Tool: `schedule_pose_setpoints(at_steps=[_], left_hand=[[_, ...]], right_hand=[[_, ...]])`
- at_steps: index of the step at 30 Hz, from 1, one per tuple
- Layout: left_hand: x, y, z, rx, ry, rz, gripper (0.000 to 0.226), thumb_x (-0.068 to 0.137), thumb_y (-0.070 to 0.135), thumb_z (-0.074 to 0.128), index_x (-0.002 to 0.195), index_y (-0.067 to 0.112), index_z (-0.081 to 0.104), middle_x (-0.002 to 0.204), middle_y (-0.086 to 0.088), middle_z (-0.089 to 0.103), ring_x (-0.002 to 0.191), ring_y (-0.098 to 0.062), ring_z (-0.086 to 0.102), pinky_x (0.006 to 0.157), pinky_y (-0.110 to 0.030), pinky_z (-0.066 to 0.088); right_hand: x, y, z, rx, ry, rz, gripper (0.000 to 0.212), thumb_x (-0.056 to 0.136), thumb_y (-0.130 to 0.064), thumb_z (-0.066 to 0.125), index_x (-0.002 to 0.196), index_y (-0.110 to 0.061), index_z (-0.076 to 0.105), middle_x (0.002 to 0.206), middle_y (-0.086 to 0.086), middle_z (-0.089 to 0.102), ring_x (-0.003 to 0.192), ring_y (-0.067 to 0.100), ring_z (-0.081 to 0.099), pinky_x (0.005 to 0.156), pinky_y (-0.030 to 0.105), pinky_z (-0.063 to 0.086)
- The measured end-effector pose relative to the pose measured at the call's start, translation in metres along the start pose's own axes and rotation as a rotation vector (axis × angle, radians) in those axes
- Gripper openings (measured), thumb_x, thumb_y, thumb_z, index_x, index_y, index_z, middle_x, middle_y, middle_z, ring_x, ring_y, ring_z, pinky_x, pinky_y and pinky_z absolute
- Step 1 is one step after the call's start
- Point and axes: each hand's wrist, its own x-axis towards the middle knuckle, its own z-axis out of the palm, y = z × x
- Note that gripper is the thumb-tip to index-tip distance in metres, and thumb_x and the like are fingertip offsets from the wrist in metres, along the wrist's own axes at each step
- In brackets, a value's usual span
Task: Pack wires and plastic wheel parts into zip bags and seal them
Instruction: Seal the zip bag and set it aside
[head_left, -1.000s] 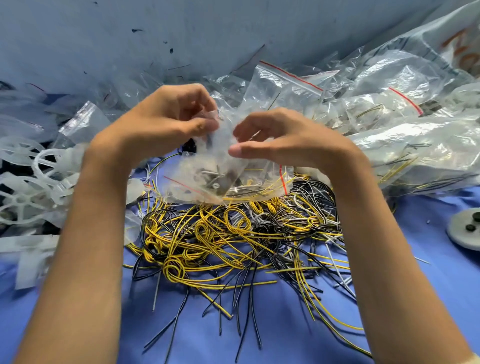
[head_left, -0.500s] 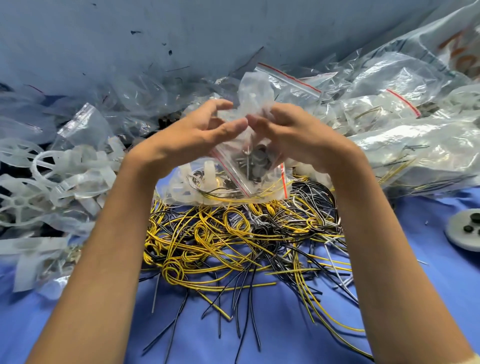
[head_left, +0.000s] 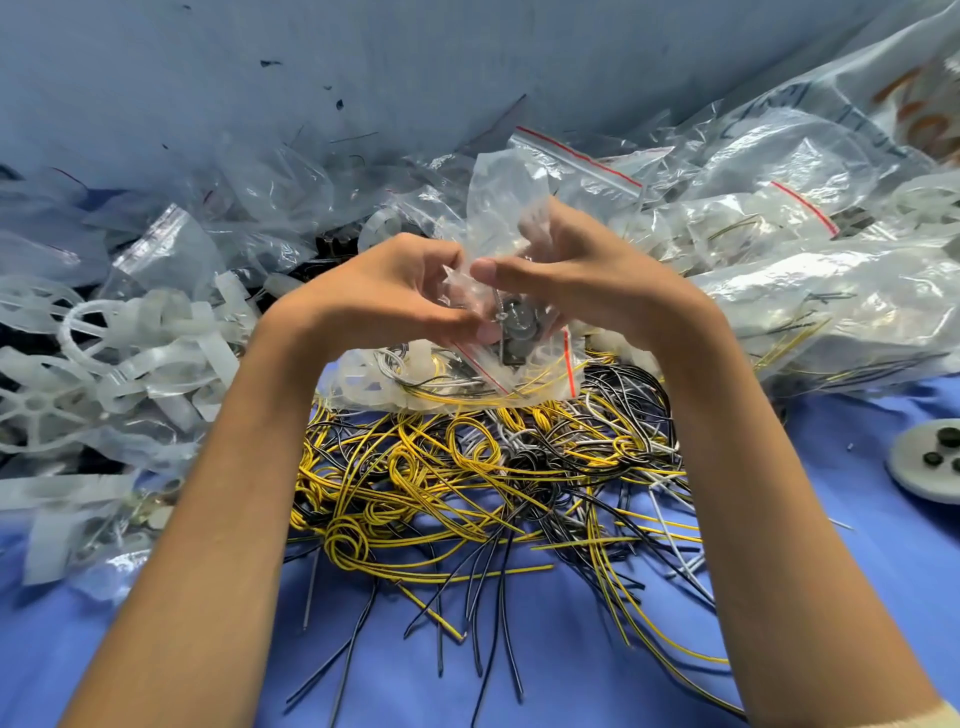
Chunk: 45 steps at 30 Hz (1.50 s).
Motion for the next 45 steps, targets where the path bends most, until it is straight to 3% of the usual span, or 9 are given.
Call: schedule_pose_setpoints(at_steps=[6,10,15,20,22,25,32,39,45], left_hand=[[-0.002,-0.007,-0.006,-0.032,0.016,-0.003,0.032,0.06,0.028,0.081,0.081,0.009,0.065,0.069,0.003,0.068,0.064,-0.008,0.062,0.062,-0.017,0.049],[-0.004,-0.009,-0.009,-0.088,0.05,0.015,0.029,0.06,0.021,0.08,0.074,0.008,0.058,0.066,0.003,0.063,0.064,-0.01,0.061,0.061,-0.016,0.049],[-0.001,-0.004,-0.006,-0.129,0.165,0.098,0.034,0.063,0.022,0.078,0.089,0.007,0.063,0.073,0.003,0.071,0.069,-0.009,0.068,0.062,-0.019,0.053],[0.002,-0.002,-0.001,-0.11,0.213,0.1,0.058,0.06,0.028,0.079,0.102,-0.004,0.057,0.084,-0.012,0.07,0.075,-0.016,0.068,0.075,-0.033,0.057],[0.004,-0.003,-0.001,-0.091,0.183,0.082,0.054,0.06,0.027,0.082,0.102,0.002,0.059,0.079,-0.002,0.071,0.073,-0.012,0.067,0.07,-0.027,0.057],[0.003,-0.006,-0.003,-0.098,0.09,0.036,0.043,0.061,0.021,0.083,0.099,0.015,0.064,0.081,0.003,0.074,0.075,-0.008,0.069,0.067,-0.018,0.053],[0.004,-0.006,-0.003,-0.098,0.086,-0.008,0.034,0.068,0.032,0.074,0.097,0.016,0.069,0.085,-0.003,0.071,0.079,-0.01,0.063,0.082,-0.026,0.049],[0.004,-0.001,0.002,-0.147,0.112,0.067,0.024,0.073,0.026,0.072,0.093,0.014,0.065,0.075,0.008,0.066,0.074,-0.004,0.06,0.072,-0.013,0.046],[0.003,-0.002,0.003,-0.245,0.148,0.124,0.024,0.073,0.016,0.067,0.095,0.012,0.059,0.079,0.001,0.064,0.071,-0.005,0.062,0.067,-0.018,0.052]], right_hand=[[0.003,-0.003,-0.004,0.106,0.136,-0.013,0.037,0.085,-0.016,0.067,0.086,-0.019,0.03,0.082,0.013,0.064,0.058,0.016,0.067,0.047,0.028,0.051],[0.001,-0.008,-0.009,0.21,0.246,-0.019,0.031,0.088,-0.017,0.064,0.1,-0.017,0.035,0.089,0.021,0.063,0.067,0.021,0.065,0.052,0.028,0.052],[-0.007,-0.008,-0.004,0.044,-0.068,0.089,0.04,0.078,-0.032,0.067,0.108,-0.005,0.061,0.087,0.009,0.066,0.076,0.012,0.064,0.069,0.025,0.057],[-0.006,-0.004,-0.005,0.008,-0.068,0.09,0.03,0.078,-0.013,0.073,0.103,0.0,0.064,0.085,0.012,0.064,0.076,0.016,0.062,0.072,0.024,0.057],[-0.007,-0.003,-0.008,-0.002,-0.091,0.086,0.029,0.076,-0.009,0.073,0.103,-0.001,0.063,0.086,0.012,0.066,0.076,0.016,0.063,0.071,0.023,0.057],[-0.006,-0.001,-0.006,0.002,-0.111,0.104,0.035,0.077,0.002,0.07,0.11,0.004,0.059,0.09,0.015,0.066,0.082,0.019,0.062,0.08,0.034,0.055],[-0.003,-0.002,-0.006,-0.108,-0.093,0.059,0.021,0.081,0.004,0.067,0.101,0.001,0.062,0.097,0.025,0.064,0.086,0.032,0.059,0.092,0.056,0.044],[-0.006,-0.003,-0.009,-0.083,-0.091,0.11,0.004,0.086,-0.009,0.065,0.087,-0.006,0.065,0.083,0.013,0.062,0.076,0.019,0.054,0.069,0.028,0.042],[-0.008,-0.002,-0.01,-0.068,-0.14,0.137,0.005,0.091,-0.019,0.06,0.088,-0.016,0.063,0.077,-0.003,0.063,0.064,0.001,0.06,0.054,0.013,0.047]])
